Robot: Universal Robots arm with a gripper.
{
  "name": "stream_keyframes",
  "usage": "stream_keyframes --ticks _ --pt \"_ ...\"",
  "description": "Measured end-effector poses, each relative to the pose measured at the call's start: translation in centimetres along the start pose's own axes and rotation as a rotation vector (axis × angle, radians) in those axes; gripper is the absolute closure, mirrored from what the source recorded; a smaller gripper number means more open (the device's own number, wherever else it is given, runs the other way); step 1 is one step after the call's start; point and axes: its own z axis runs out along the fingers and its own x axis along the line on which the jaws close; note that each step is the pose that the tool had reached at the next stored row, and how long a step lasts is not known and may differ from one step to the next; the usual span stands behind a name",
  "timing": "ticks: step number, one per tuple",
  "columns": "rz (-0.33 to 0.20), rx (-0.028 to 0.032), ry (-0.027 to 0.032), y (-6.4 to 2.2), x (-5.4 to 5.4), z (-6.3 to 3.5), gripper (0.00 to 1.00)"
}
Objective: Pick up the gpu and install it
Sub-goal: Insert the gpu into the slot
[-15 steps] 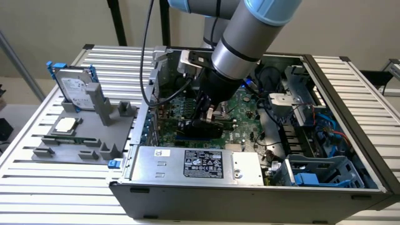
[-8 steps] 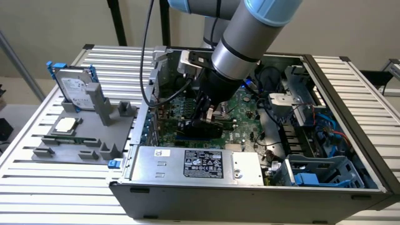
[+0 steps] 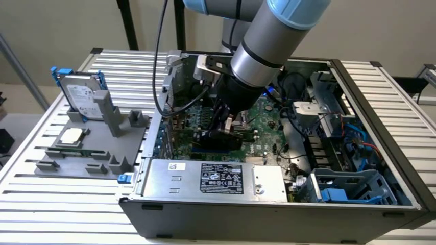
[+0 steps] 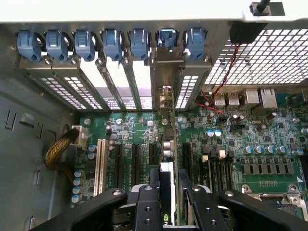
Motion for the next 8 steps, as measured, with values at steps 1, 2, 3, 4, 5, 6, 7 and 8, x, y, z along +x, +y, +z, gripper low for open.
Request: stream_keyframes --ticks 1,2,3,4,5,6,7,8 --pt "0.0 -0.0003 -0.0001 0.0 0.0 0.0 0.74" --pt "0.0 -0.0005 0.0 0.0 0.0 0.0 0.74" --pt "0.0 -0.0007 0.0 0.0 0.0 0.01 0.74" --pt "0.0 -0.0008 0.0002 -0.01 0.0 0.04 0.74" --pt "0.0 -0.001 0.0003 -0.03 0.0 0.08 0.74" --pt "0.0 -0.0011 0.0005 -0.05 0.0 0.15 0.74" --pt "0.0 -0.0012 0.0008 -0.07 0.01 0.21 0.74" --pt "0.0 -0.0013 0.0012 -0.1 0.01 0.27 0.74"
